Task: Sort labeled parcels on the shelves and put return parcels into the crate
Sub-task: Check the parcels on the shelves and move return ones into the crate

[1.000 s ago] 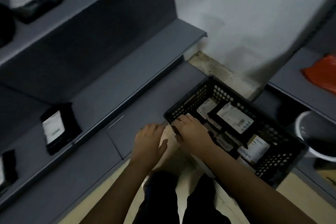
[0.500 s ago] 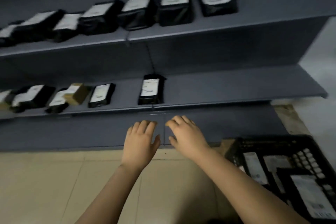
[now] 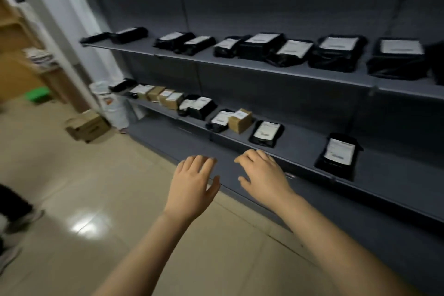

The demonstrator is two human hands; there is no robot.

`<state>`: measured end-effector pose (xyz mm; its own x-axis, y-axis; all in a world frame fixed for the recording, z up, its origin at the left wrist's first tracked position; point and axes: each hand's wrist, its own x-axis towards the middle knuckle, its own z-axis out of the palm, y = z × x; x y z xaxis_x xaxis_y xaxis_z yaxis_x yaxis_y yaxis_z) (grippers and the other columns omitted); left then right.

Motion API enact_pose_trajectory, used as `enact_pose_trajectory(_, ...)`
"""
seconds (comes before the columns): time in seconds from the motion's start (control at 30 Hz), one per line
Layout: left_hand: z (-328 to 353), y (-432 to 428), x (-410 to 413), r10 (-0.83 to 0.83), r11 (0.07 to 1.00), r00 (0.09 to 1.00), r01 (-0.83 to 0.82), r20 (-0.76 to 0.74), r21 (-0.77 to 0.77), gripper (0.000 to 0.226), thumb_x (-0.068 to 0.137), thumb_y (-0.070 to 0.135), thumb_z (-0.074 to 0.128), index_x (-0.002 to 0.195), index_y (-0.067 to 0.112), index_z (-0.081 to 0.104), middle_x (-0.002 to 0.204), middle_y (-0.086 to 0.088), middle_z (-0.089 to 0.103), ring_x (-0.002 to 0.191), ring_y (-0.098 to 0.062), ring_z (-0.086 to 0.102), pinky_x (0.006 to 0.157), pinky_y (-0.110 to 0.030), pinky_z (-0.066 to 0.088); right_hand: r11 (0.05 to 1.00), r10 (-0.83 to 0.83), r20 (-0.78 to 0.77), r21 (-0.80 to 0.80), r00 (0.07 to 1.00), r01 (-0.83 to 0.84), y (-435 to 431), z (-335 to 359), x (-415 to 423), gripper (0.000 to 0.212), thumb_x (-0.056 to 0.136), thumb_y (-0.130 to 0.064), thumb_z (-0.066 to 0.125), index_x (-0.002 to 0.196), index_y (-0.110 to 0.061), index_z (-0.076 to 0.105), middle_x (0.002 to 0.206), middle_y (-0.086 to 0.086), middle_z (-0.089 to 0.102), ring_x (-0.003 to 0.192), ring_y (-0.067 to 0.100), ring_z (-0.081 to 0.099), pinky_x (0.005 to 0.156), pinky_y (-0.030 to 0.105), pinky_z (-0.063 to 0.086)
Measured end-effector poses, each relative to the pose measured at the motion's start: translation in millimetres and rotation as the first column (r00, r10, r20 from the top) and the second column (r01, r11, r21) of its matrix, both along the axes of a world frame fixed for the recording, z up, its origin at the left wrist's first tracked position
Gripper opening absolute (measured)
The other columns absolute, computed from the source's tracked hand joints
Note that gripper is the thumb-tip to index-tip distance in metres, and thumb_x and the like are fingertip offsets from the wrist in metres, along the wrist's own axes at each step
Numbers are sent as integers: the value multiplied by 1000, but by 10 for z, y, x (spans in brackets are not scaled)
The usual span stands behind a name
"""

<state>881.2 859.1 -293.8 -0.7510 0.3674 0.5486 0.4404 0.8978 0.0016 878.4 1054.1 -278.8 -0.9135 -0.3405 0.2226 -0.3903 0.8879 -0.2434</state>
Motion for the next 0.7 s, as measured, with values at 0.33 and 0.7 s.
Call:
enact_pose_trajectory(0.33, 162, -1182, -428, 250, 968, 968, -250, -16, 9, 36, 81, 30, 71, 113, 16, 63, 105, -1, 62, 98, -24, 58, 80, -34, 47, 964, 266, -60, 33, 962, -265, -1354, 161, -951, 38, 94, -24, 55, 131, -20, 48, 129, -1, 48, 122, 22, 42, 101, 33, 33)
enact_pose_trajectory(0.7, 491, -2109, -1720, 519, 854, 848, -507, -108, 120, 34, 79, 26, 73, 109, 14, 62, 101, -2, 61, 92, -23, 55, 76, -31, 42, 845, 535, -137, 95, 834, -527, -2599, 390, -2667, 32, 92, -23, 56, 124, -19, 52, 122, 1, 51, 114, 23, 45, 96, 35, 39)
